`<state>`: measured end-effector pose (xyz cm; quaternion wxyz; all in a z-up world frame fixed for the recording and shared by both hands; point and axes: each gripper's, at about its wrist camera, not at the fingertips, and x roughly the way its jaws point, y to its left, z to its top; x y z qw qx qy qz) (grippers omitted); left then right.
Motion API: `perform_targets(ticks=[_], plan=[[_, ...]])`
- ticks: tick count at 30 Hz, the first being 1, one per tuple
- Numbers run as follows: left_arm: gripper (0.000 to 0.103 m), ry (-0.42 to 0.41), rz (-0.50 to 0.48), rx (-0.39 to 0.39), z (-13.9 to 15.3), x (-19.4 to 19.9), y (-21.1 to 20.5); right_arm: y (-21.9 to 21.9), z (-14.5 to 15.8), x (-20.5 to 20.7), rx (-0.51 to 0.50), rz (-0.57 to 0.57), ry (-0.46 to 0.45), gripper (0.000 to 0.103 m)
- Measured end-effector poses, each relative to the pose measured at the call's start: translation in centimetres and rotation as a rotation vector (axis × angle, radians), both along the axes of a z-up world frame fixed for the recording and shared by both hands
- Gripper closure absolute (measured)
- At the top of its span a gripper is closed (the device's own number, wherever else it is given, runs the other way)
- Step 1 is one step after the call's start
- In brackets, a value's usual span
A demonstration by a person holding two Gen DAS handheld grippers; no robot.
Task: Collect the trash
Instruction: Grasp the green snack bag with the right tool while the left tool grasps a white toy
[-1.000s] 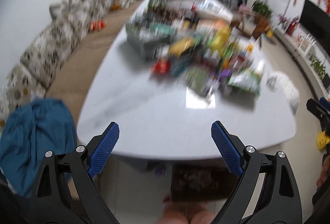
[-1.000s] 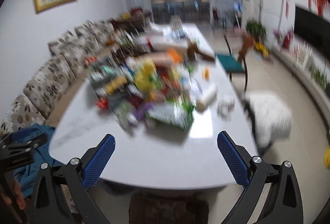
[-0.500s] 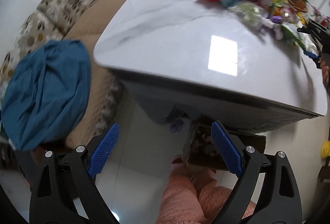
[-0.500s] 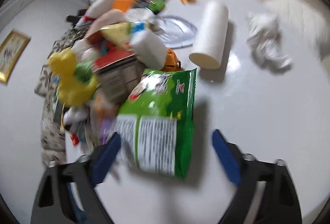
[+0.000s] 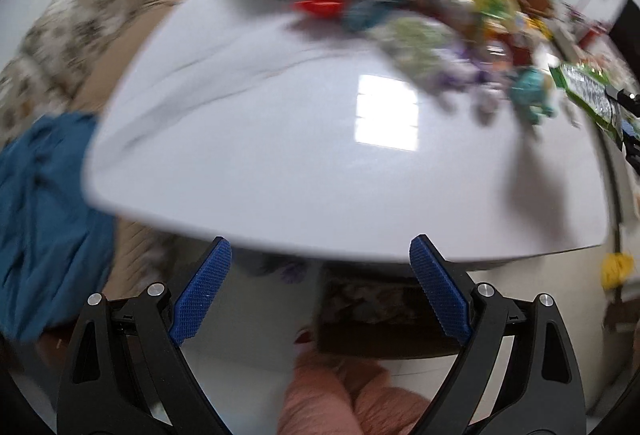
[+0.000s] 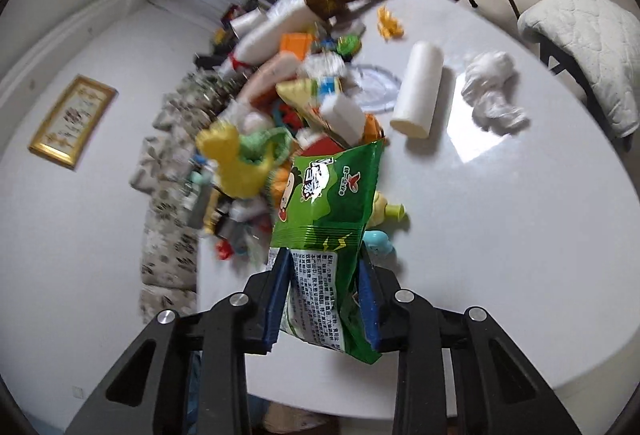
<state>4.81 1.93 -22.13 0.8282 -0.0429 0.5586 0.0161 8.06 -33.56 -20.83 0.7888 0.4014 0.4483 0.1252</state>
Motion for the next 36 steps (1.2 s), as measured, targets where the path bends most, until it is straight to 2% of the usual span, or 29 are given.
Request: perform_targets(ticks=[2, 6, 9, 11, 12, 14, 15, 16, 17, 18, 19, 20, 22, 24, 25, 27, 28, 30, 32, 34, 36], plan=[[0.014, -0.036, -0.071, 0.016, -0.5, 1.8, -2.4, -1.7, 1.1, -1.5, 0.029, -0.036, -0.033, 0.071], [0.015, -0.111, -0.198, 0.118, -2.2, 6.4, -8.6, -3.6, 2.7, -4.7, 0.057, -0.051, -0.066, 0.072], [0.015, -0.18, -0.253, 0.156, -2.8, 9.3, -12.5, -4.3, 3.0, -7.2, 0.073, -0.047, -0.068, 0.082], [0.015, -0.182, -0.276, 0.169, -3.4, 11.3, -14.3, -4.5, 2.6, -7.9, 0.06, -0.035, -0.06, 0.097], [0.017, -0.174, -0.285, 0.166, -3.9, 12.6, -15.2, -4.4, 2.3, -8.0, 0.046, -0.032, -0.048, 0.098], [0.033, -0.163, -0.289, 0.161, -4.5, 14.5, -16.0, -4.1, 0.6, -7.4, 0.023, -0.02, -0.007, 0.1], [0.048, -0.146, -0.296, 0.169, -5.0, 15.6, -16.3, -3.8, -0.5, -6.8, -0.009, 0.007, 0.013, 0.1], [0.056, -0.144, -0.298, 0.192, -5.4, 16.1, -16.8, -3.4, -1.3, -6.5, -0.069, 0.019, 0.031, 0.099], [0.062, -0.157, -0.303, 0.229, -5.5, 16.4, -17.2, -2.9, -1.9, -6.3, -0.2, 0.026, 0.034, 0.086], [0.073, -0.163, -0.326, 0.241, -5.6, 16.6, -17.6, -2.7, -2.3, -6.4, -0.32, 0.011, 0.021, 0.056], [0.073, -0.163, -0.342, 0.234, -5.6, 16.8, -17.7, -2.7, -2.8, -6.5, -0.366, -0.001, 0.026, 0.043], [0.073, -0.158, -0.356, 0.217, -5.5, 17.0, -17.7, -2.9, -3.5, -6.4, -0.373, -0.002, 0.044, 0.038], [0.073, -0.158, -0.371, 0.195, -5.3, 16.9, -17.7, -3.3, -4.8, -6.3, -0.322, 0.004, 0.077, 0.038], [0.073, -0.154, -0.364, 0.154, -4.9, 16.6, -17.0, -3.6, -5.5, -6.1, -0.346, 0.001, 0.099, 0.032], [0.073, -0.154, -0.359, 0.133, -4.6, 16.1, -16.6, -3.7, -5.8, -6.0, -0.376, -0.006, 0.108, 0.031], [0.073, -0.16, -0.352, 0.078, -3.9, 14.6, -15.3, -3.4, -6.0, -5.5, -0.462, -0.012, 0.128, 0.02], [0.073, -0.168, -0.351, 0.045, -3.3, 14.0, -14.7, -3.0, -6.1, -5.3, -0.512, 0.002, 0.129, 0.018], [0.073, -0.172, -0.363, -0.008, -2.5, 12.7, -13.7, -1.0, -6.5, -4.1, -0.694, 0.075, 0.117, 0.009], [0.073, -0.191, -0.373, -0.035, -1.6, 11.2, -12.9, 0.6, -7.6, -2.8, -0.808, 0.149, 0.113, 0.005], [0.073, -0.195, -0.381, -0.044, -1.5, 10.3, -12.6, 1.5, -9.0, -1.4, -0.829, 0.204, 0.157, 0.005], [0.073, -0.188, -0.379, -0.059, -1.6, 9.5, -12.3, 1.4, -9.4, -0.4, -0.808, 0.206, 0.17, 0.004]])
